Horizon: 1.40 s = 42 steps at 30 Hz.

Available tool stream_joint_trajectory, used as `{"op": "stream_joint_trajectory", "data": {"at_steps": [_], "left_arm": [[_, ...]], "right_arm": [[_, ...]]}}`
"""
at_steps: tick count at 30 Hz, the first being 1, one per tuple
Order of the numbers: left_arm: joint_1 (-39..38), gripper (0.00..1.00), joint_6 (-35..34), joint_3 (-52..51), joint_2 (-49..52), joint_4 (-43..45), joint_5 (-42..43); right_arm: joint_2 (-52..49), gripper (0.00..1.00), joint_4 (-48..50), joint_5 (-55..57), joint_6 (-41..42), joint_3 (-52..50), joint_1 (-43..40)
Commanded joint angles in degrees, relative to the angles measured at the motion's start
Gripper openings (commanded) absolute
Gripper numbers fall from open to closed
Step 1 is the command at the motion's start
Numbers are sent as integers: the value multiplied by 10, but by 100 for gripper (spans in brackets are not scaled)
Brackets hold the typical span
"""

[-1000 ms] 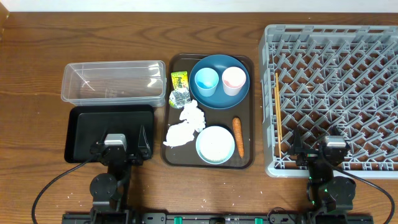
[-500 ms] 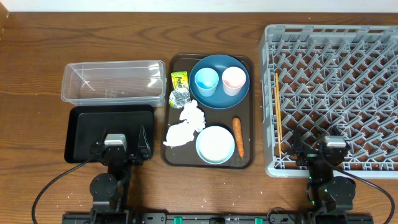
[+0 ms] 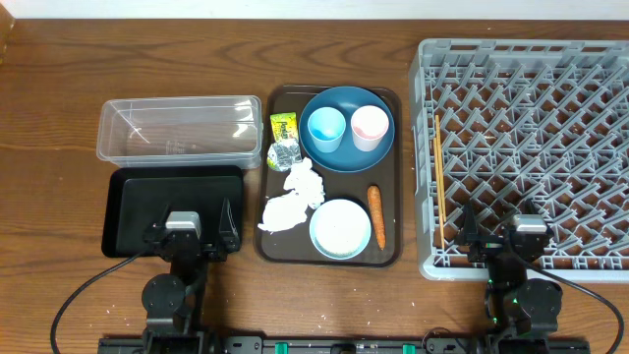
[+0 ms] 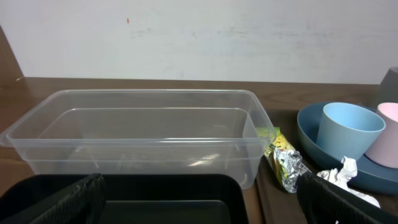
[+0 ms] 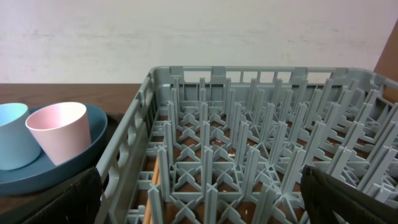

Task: Sort waste into correct bins and load items into the dishwasher rack

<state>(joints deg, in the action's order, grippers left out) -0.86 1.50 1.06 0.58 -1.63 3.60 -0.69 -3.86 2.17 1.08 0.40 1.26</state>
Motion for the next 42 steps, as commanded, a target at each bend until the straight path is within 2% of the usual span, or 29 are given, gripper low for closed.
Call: {"op": "stream_joint_trajectory", "data": {"at_steps": [1, 6, 10, 13, 19, 28, 32, 35, 37, 42], "left_arm": [[2, 100, -1, -8, -3, -17, 26], [2, 100, -8, 0, -3, 25, 149], [3, 100, -54, 38, 0, 10, 153], [3, 100, -55, 85, 16, -29, 184], [3, 100, -54, 236, 109, -144, 249], [2, 100, -55, 562, 355, -313, 346], [1, 100, -63, 721, 458, -477, 365], [1, 100, -63, 760, 497, -569, 365], [2, 100, -63, 760, 512, -600, 357], [1, 98, -63, 760, 539, -613, 347]], "right_arm": [[3, 99, -2, 6, 8, -1, 2], [3, 99, -2, 6, 8, -1, 2], [3, 99, -2, 6, 8, -1, 2], [3, 99, -2, 6, 8, -1, 2], [3, 99, -2, 6, 8, -1, 2], [3, 99, -2, 6, 8, -1, 2], [3, 99, -2, 6, 8, -1, 2], [3, 99, -2, 6, 8, -1, 2], [3, 99, -2, 6, 8, -1, 2], [3, 99, -2, 6, 8, -1, 2]]}}
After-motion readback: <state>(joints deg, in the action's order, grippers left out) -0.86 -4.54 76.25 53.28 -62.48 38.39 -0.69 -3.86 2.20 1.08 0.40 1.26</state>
